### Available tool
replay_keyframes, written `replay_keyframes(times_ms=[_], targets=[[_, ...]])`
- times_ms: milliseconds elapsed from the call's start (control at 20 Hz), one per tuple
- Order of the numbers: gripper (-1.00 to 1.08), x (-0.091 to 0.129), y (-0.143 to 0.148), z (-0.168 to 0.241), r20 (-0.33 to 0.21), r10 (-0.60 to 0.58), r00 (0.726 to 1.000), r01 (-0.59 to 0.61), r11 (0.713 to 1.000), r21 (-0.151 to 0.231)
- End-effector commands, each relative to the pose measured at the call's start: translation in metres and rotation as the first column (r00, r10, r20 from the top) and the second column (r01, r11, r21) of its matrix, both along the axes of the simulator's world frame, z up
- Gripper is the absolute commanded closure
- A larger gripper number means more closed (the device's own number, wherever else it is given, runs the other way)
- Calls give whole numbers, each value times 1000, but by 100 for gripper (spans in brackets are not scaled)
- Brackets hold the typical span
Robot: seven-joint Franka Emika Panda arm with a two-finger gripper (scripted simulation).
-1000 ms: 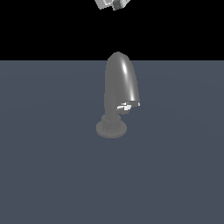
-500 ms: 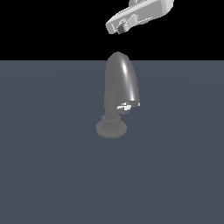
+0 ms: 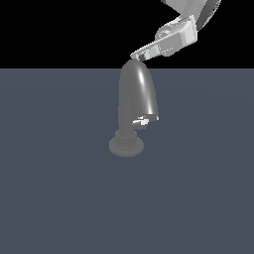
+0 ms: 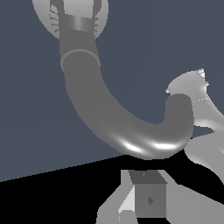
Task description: Turn on the faucet by rotating a designated handle.
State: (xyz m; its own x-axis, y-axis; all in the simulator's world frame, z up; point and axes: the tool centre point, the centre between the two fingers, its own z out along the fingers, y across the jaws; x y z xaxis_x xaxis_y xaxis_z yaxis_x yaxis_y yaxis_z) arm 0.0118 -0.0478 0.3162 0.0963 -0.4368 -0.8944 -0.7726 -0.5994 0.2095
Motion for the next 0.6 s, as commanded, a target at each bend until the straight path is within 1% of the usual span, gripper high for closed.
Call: replay_keyframes(times_ms=[0, 250, 550], targets=[[108, 5, -5, -14, -52, -40, 998, 41, 999, 17], [108, 13, -13, -40, -150, -114, 982, 122, 992, 43], [108, 17, -21, -71, -259, -191, 947, 214, 975, 62]])
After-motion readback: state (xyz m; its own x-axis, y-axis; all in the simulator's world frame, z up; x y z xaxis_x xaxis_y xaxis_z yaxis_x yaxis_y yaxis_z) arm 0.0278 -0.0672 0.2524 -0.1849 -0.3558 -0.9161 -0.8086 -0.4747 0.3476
